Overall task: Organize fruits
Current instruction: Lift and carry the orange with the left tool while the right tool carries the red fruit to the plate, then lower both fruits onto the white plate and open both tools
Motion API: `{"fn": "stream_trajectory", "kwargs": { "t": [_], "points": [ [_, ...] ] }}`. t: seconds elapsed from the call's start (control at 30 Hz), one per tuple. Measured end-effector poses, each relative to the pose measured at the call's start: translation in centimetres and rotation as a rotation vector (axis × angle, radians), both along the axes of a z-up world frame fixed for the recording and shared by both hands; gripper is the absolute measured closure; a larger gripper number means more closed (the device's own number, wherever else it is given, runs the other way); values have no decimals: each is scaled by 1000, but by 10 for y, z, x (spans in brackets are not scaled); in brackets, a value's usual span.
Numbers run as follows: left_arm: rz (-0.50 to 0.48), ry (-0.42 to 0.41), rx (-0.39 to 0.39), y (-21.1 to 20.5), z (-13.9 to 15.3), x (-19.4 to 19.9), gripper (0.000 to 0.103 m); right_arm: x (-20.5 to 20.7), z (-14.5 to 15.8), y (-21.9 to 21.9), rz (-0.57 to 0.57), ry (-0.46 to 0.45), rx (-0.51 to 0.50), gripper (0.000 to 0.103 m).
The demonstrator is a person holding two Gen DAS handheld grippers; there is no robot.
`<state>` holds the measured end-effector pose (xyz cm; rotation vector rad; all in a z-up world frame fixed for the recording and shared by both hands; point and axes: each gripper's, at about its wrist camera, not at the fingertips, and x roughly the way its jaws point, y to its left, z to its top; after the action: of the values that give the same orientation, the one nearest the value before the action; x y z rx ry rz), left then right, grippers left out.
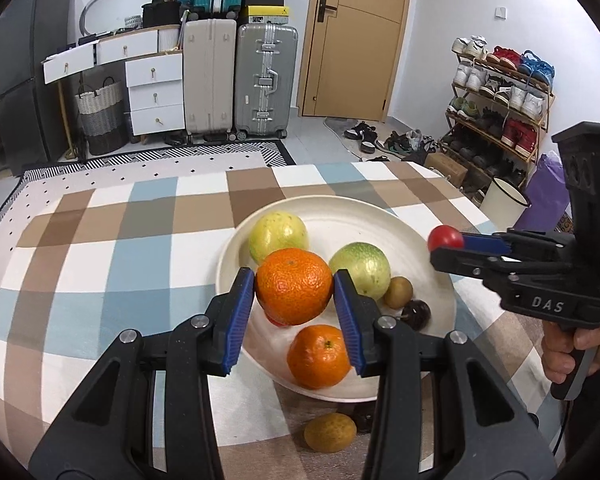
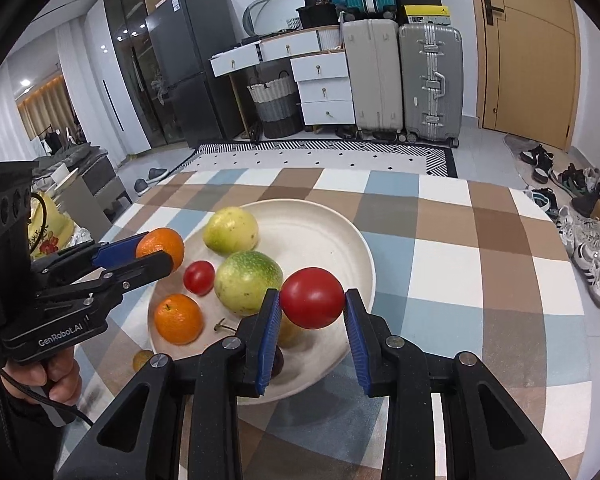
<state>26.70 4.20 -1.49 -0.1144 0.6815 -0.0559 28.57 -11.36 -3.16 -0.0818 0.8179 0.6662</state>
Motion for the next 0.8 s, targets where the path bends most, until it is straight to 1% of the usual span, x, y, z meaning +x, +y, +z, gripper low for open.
{"fn": "stream_trajectory", "kwargs": {
  "t": [0.23, 0.3, 0.47, 0.53, 0.73, 0.77, 0.8],
  "points": [
    [-45, 21, 9, -17, -12, 5, 65, 3, -10, 3, 4, 19, -16, 70],
    [-53, 14, 22, -22, -12, 3, 65, 3, -11, 4, 9, 20, -21, 70],
    [-78, 7, 23, -31, -12, 1, 65, 3, -13, 6, 13, 28, -29, 70],
    [-97, 11, 17, -36, -12, 0, 65, 4, -13, 6, 7, 29, -29, 70],
    [-135, 26, 42, -51, -17, -2, 65, 5, -11, 3, -4, 31, -17, 70],
    [-136, 31, 43, -52, -18, -1, 65, 5, -10, 3, -6, 28, -15, 68],
    [-137, 40, 42, -52, -20, 0, 65, 5, -8, 2, -10, 25, -12, 62]
  ]
}}
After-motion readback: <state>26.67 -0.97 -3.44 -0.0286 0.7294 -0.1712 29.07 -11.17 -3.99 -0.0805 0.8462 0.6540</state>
